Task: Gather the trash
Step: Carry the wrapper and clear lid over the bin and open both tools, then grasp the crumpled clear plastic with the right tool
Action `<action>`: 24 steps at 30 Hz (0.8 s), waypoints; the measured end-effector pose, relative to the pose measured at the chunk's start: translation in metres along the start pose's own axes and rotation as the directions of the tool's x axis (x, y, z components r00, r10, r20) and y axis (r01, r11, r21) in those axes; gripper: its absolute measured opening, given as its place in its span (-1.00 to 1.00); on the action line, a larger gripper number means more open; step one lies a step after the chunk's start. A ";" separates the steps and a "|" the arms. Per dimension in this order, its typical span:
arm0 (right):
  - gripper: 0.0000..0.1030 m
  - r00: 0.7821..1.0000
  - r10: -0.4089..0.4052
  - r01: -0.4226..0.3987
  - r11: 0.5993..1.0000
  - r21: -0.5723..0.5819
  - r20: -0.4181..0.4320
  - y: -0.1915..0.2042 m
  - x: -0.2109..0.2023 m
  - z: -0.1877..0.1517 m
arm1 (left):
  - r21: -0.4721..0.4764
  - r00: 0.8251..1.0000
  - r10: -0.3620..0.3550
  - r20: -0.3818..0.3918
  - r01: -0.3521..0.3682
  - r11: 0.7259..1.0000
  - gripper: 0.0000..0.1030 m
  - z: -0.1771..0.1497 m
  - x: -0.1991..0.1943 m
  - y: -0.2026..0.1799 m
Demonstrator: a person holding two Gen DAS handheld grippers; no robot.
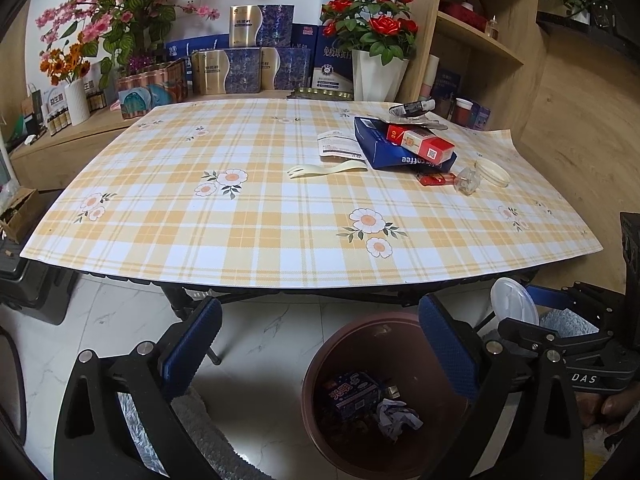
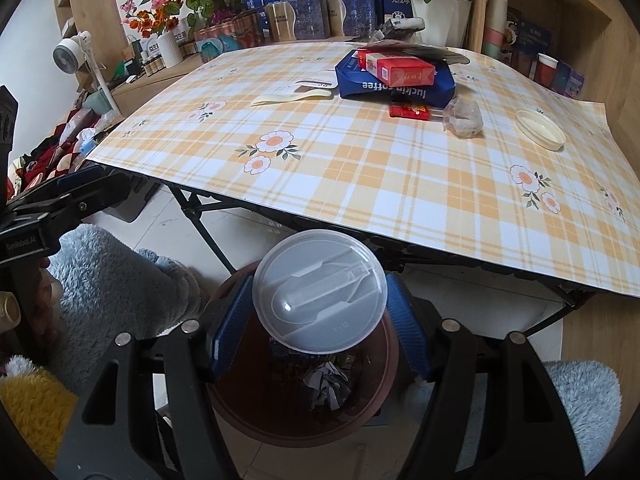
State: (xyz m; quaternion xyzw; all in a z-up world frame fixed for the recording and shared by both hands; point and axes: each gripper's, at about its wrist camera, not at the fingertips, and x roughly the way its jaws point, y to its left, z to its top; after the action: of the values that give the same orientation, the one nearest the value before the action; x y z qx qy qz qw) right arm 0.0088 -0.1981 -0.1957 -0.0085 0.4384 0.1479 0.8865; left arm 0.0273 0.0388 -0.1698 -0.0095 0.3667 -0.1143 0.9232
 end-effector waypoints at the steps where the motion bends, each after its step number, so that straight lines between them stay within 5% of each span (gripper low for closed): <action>1: 0.42 1.000 -0.003 0.003 1.000 -0.002 -0.001 0.000 0.001 0.000 | -0.001 1.000 0.000 -0.001 0.000 1.000 0.87 0.000 0.000 0.000; 3: 0.69 1.000 -0.011 0.011 1.000 -0.003 0.002 0.000 0.001 0.001 | -0.003 1.000 0.000 -0.003 0.000 1.000 0.87 0.000 0.000 0.001; 7: 0.83 1.000 -0.025 0.025 1.000 0.007 0.001 -0.001 0.001 0.001 | -0.004 1.000 0.000 -0.005 0.000 1.000 0.87 0.000 0.000 0.001; 21: 0.89 0.999 -0.024 0.019 0.988 0.151 0.029 -0.042 -0.006 0.013 | -0.040 0.999 -0.023 -0.023 0.022 0.999 0.87 -0.001 0.003 0.007; 24: 0.89 0.996 -0.085 0.077 0.979 0.187 0.037 -0.062 -0.007 0.023 | -0.061 0.999 -0.038 -0.031 0.036 0.997 0.87 0.002 0.006 0.011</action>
State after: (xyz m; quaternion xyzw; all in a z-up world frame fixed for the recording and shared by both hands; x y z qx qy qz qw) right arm 0.0395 -0.2554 -0.1829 0.0593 0.4295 0.0704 0.8984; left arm 0.0348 0.0480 -0.1733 -0.0424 0.3846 -0.1203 0.9142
